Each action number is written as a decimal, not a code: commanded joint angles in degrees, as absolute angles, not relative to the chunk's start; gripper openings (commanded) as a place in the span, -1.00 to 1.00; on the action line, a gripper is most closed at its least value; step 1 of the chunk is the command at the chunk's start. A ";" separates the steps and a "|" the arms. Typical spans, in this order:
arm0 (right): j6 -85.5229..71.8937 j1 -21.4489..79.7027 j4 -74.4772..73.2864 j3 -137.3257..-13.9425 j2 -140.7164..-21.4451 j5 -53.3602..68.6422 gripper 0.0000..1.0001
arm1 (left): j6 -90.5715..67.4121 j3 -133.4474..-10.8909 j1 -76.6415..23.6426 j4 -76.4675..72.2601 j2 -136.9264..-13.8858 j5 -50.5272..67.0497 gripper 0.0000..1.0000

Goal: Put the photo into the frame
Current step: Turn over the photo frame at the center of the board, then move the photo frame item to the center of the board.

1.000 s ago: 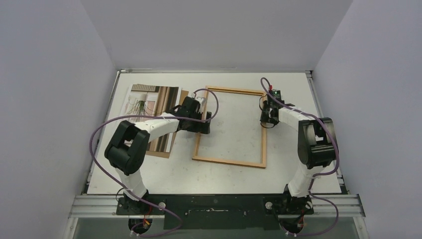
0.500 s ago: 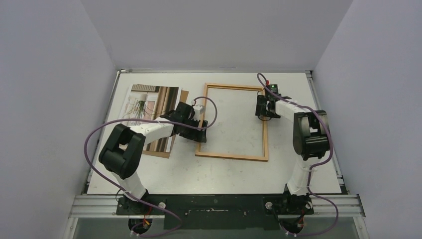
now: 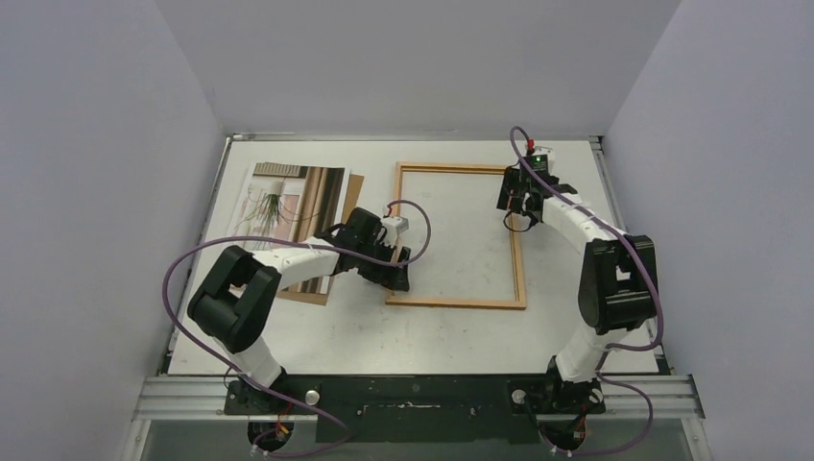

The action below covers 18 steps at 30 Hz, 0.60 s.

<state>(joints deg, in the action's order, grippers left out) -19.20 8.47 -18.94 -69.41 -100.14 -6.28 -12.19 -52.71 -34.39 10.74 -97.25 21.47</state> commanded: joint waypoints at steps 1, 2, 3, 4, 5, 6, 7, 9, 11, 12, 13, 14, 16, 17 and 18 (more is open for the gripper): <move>-21.69 11.30 -17.09 -69.08 -95.28 -7.83 0.43 | -11.80 -53.64 -33.79 18.14 -94.24 24.96 0.58; -22.21 12.38 -17.13 -69.00 -94.45 -7.94 0.44 | -11.63 -55.06 -32.58 20.30 -93.28 25.91 0.64; -22.72 13.94 -17.00 -69.00 -93.60 -8.36 0.45 | -11.48 -56.73 -30.49 22.67 -92.32 27.78 0.70; -23.14 15.66 -16.94 -69.25 -92.92 -8.85 0.47 | -10.56 -58.51 -28.10 25.09 -91.20 29.86 0.76; -23.91 17.91 -16.93 -69.59 -92.44 -9.29 0.49 | -8.94 -61.05 -25.53 28.39 -90.23 31.53 0.80; -24.71 20.14 -16.76 -70.00 -92.23 -9.59 0.51 | -6.33 -63.76 -22.75 33.73 -89.39 32.25 0.83; -25.86 22.41 -16.73 -70.76 -92.32 -10.14 0.52 | -3.43 -66.89 -20.05 37.50 -88.37 32.47 0.85; -28.31 27.41 -15.21 -71.84 -93.10 -11.17 0.57 | 2.57 -72.45 -13.16 44.37 -87.24 32.30 0.89; -30.15 32.98 -14.30 -74.77 -96.20 -12.52 0.61 | 7.09 -77.35 -5.29 49.34 -86.88 31.72 0.93; -30.82 35.49 -14.03 -76.70 -98.31 -12.84 0.62 | 9.69 -79.68 -1.77 51.61 -87.40 31.04 0.94; -31.36 37.91 -13.97 -79.05 -100.58 -13.10 0.63 | 11.89 -82.15 2.25 53.63 -88.29 29.84 0.97; -31.78 40.08 -13.97 -81.38 -103.11 -13.03 0.63 | 13.35 -84.22 5.55 54.83 -89.41 28.05 0.93; -32.37 44.10 -13.90 -86.38 -108.35 -12.55 0.64 | 15.59 -88.78 12.02 56.70 -92.65 25.58 0.93; -32.65 45.65 -14.49 -89.42 -111.15 -12.52 0.65 | 15.92 -90.20 15.14 56.73 -94.23 24.04 0.93; -32.88 46.96 -15.01 -92.32 -113.59 -12.52 0.65 | 16.38 -91.54 17.59 56.50 -95.90 23.18 0.93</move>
